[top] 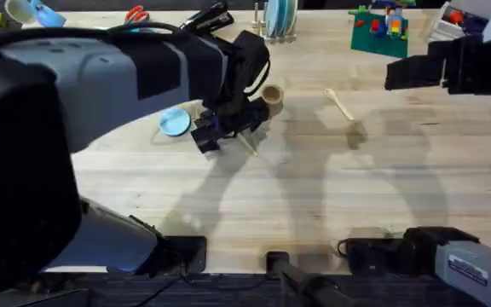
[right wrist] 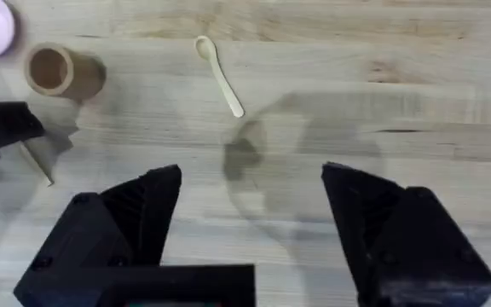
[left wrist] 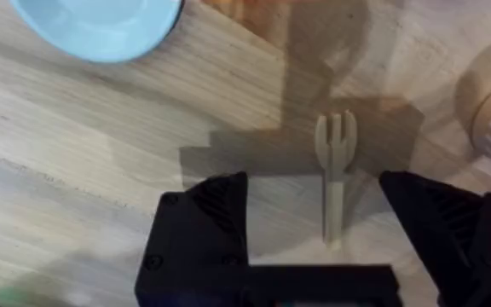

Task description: Pick up a utensil and set it on the pink plate, then put the other utensil in the container.

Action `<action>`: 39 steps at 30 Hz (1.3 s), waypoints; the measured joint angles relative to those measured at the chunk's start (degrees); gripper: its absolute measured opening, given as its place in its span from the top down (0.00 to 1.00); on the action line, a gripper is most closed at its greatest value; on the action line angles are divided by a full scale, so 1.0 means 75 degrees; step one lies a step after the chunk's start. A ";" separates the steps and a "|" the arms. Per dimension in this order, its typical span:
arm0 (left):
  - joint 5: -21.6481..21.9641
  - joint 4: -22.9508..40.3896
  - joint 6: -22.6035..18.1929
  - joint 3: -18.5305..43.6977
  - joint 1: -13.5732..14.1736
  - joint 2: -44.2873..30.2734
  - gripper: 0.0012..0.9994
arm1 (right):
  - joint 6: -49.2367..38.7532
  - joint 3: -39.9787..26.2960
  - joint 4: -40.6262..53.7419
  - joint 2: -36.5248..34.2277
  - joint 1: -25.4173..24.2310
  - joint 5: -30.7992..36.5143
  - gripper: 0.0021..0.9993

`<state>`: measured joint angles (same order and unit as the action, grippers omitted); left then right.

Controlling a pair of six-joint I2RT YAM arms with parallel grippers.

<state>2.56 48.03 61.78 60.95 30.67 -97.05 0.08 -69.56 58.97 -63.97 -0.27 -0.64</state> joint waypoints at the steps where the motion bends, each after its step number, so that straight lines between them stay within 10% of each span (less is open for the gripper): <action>1: 0.0001 -0.0072 0.0015 -0.0025 -0.0002 0.0033 0.05 | 0.0000 0.0000 -0.0001 0.0000 0.0000 0.0000 0.00; 20: -0.0019 -0.0263 -0.0267 -0.0208 -0.0016 0.0166 0.95 | 0.0003 0.0000 -0.0001 -0.0002 0.0000 0.0000 0.00; 39: -0.0056 -0.0100 -0.0376 -0.0143 -0.0025 0.0163 0.96 | 0.0003 0.0000 -0.0001 0.0001 0.0000 0.0000 0.01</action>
<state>2.14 47.28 58.96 59.88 30.48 -95.83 0.10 -69.56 58.96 -63.96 -0.27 -0.64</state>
